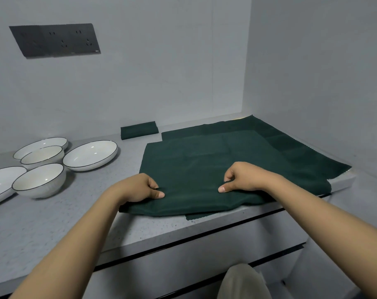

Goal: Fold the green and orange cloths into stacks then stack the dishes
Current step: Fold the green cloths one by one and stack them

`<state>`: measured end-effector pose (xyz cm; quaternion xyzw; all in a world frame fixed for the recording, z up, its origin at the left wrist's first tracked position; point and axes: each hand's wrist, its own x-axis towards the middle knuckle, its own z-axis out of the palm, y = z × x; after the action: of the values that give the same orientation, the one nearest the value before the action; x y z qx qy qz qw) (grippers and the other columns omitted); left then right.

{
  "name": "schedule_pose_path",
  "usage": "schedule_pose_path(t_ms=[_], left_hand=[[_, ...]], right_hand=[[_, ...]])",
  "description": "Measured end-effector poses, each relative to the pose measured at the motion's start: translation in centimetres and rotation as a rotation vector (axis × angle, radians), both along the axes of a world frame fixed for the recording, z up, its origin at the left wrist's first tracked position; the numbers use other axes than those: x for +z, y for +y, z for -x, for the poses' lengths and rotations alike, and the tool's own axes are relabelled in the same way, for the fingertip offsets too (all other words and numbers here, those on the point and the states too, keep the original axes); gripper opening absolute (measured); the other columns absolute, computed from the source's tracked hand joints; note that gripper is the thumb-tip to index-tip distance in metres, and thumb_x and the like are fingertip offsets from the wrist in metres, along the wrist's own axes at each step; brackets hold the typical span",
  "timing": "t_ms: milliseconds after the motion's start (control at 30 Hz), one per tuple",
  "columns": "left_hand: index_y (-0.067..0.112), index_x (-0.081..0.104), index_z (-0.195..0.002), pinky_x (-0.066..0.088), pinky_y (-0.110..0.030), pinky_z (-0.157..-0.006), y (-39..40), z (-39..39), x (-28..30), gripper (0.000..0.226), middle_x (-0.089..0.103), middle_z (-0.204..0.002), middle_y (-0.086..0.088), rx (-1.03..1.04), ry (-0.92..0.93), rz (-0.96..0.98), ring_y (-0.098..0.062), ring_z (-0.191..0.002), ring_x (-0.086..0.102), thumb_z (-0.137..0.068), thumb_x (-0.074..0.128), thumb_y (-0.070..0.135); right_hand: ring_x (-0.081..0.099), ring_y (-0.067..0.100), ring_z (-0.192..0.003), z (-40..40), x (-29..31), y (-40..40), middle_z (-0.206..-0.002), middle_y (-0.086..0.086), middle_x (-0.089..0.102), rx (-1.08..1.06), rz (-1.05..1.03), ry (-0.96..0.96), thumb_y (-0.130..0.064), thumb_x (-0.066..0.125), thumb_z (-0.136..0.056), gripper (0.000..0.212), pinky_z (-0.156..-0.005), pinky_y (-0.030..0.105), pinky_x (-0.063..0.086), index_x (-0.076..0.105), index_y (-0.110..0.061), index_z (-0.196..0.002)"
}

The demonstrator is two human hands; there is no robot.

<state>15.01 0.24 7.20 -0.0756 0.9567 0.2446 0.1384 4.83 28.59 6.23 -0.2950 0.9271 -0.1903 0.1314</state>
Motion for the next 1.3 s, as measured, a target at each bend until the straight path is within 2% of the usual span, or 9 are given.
schedule_pose_path(t_ms=[133,267,434,634,801,1035,1101,1168,1302], left_hand=[[0.013,0.055,-0.064,0.035,-0.025,-0.056,-0.4,1.2,-0.8,0.033,0.05,-0.059,0.001,0.047,0.118,0.084,-0.014,-0.057,0.044,-0.089,0.064,0.033],[0.017,0.052,-0.063,0.038,-0.028,-0.059,0.0,3.2,-2.2,0.033,0.054,-0.064,0.002,0.16,0.316,0.179,-0.02,-0.069,0.052,-0.09,0.061,0.032],[0.014,0.052,-0.075,0.037,-0.029,-0.063,0.4,5.7,-3.9,0.025,0.053,-0.075,-0.001,0.213,0.414,0.352,-0.025,-0.079,0.05,-0.093,0.054,0.03],[0.011,0.058,-0.088,0.034,-0.029,-0.067,-0.8,9.6,-5.2,0.024,0.062,-0.094,-0.006,0.255,0.466,0.454,-0.027,-0.092,0.059,-0.096,0.049,0.031],[0.011,0.058,-0.1,0.033,-0.033,-0.078,-1.5,11.5,-6.4,0.029,0.059,-0.105,-0.005,0.319,0.5,0.524,-0.025,-0.101,0.054,-0.096,0.041,0.034],[0.013,0.054,-0.098,0.027,-0.036,-0.089,-1.0,12.3,-6.4,0.019,0.057,-0.106,-0.005,0.363,0.458,0.629,-0.024,-0.099,0.05,-0.089,0.04,0.023],[0.011,0.05,-0.106,0.022,-0.042,-0.104,-0.6,12.2,-6.2,0.022,0.054,-0.115,-0.007,0.371,0.426,0.664,-0.027,-0.11,0.046,-0.086,0.041,0.017],[0.01,0.045,-0.122,0.005,-0.047,-0.115,0.1,12.2,-6.2,0.037,0.043,-0.135,-0.011,0.299,0.461,0.672,-0.03,-0.132,0.032,-0.085,0.042,0.013],[0.013,0.039,-0.141,-0.004,-0.04,-0.117,3.4,12.4,-6.2,0.048,0.02,-0.157,-0.008,0.056,0.494,0.413,-0.023,-0.146,0.008,-0.094,0.037,0.018]], right_hand=[[0.049,0.014,-0.065,1.0,-0.4,-1.3,-0.063,-0.004,0.053,-0.039,-0.047,0.056,-0.049,0.069,-0.079,0.036,-0.06,0.027,0.037,0.063,-0.014,-0.071],[0.056,0.011,-0.082,2.6,-1.0,-2.5,-0.082,-0.011,0.063,-0.111,-0.077,0.142,-0.044,0.065,-0.084,0.021,-0.067,0.025,0.041,0.067,-0.024,-0.081],[0.058,0.017,-0.088,4.8,-2.1,-4.1,-0.092,-0.005,0.068,-0.194,-0.062,0.324,-0.04,0.061,-0.088,0.017,-0.071,0.027,0.038,0.061,-0.025,-0.08],[0.054,0.018,-0.103,8.7,-3.8,-6.4,-0.097,-0.004,0.069,-0.245,0.01,0.478,-0.04,0.056,-0.092,0.02,-0.097,0.03,0.031,0.067,-0.023,-0.092],[0.052,0.016,-0.102,11.1,-4.8,-8.0,-0.092,-0.007,0.068,-0.268,0.058,0.511,-0.042,0.055,-0.091,0.021,-0.098,0.028,0.025,0.067,-0.025,-0.089],[0.052,0.015,-0.097,11.7,-5.8,-9.0,-0.092,-0.01,0.061,-0.327,0.059,0.544,-0.046,0.056,-0.09,0.021,-0.094,0.03,0.022,0.063,-0.026,-0.085],[0.052,0.016,-0.096,11.7,-6.0,-9.3,-0.094,-0.01,0.06,-0.332,0.038,0.567,-0.047,0.055,-0.09,0.022,-0.095,0.031,0.02,0.062,-0.027,-0.085],[0.052,0.016,-0.097,11.7,-6.3,-9.5,-0.096,-0.01,0.06,-0.331,0.029,0.589,-0.047,0.054,-0.09,0.022,-0.098,0.032,0.018,0.062,-0.027,-0.087],[0.052,0.018,-0.101,11.6,-6.7,-9.5,-0.1,-0.009,0.06,-0.343,0.019,0.605,-0.047,0.051,-0.092,0.024,-0.1,0.033,0.017,0.063,-0.027,-0.093]])
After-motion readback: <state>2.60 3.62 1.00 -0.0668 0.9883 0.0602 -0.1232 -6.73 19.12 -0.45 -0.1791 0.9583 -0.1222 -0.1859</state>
